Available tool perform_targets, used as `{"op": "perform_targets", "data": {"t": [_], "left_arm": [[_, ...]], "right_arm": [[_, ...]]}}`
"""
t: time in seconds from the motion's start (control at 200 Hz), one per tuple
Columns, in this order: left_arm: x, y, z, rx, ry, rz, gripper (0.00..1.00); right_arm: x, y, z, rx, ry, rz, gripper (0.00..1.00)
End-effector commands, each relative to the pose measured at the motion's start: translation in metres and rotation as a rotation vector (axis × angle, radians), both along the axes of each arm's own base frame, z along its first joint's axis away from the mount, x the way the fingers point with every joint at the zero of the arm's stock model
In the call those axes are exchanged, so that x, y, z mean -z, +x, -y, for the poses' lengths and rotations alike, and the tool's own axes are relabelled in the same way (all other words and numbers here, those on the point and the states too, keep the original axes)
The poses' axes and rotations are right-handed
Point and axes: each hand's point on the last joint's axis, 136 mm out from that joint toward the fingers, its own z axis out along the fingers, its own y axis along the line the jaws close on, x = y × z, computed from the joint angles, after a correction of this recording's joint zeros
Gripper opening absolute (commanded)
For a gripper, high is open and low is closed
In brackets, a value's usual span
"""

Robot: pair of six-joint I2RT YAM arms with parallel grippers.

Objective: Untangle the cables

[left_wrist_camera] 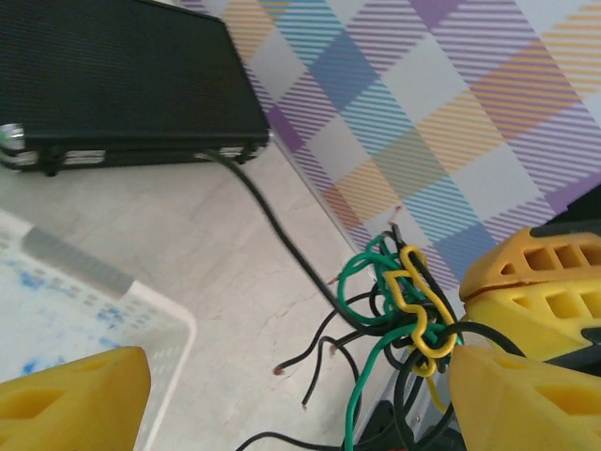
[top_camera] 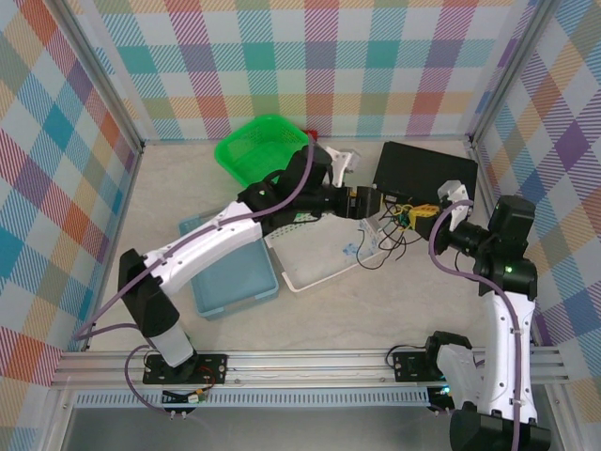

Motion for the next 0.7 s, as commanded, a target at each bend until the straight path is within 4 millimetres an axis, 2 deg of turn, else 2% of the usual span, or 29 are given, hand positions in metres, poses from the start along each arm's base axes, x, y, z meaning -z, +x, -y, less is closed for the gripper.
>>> {"op": "perform_targets", "data": {"t": [0.0,0.1,0.37,0.57,0.69], "left_arm": [[-0.033,-0.006,-0.027,-0.114,-0.026,-0.016,0.83],[-0.036,-0.015,-0.024,-0.087,-0.043,-0.042,0.83],[-0.021,-0.054,-0.004,0.045,-0.011,-0.151,0.81],[-0.008,-0.073,0.006,0.125,0.015,-0.224,0.74],[0.006,-0.077,0.003,0.131,0.061,-0.257,0.67]], "right_arm": [[-0.010,-0.009,-0.011,-0.077,-0.004,0.078,0.00],[-0.013,-0.018,-0.019,-0.133,0.008,0.096,0.00],[-0.016,-0.032,-0.041,-0.249,-0.005,0.139,0.00],[-0.016,-0.033,-0.053,-0.285,-0.025,0.163,0.00],[-0.021,-0.032,-0.058,-0.292,-0.024,0.186,0.00]]}}
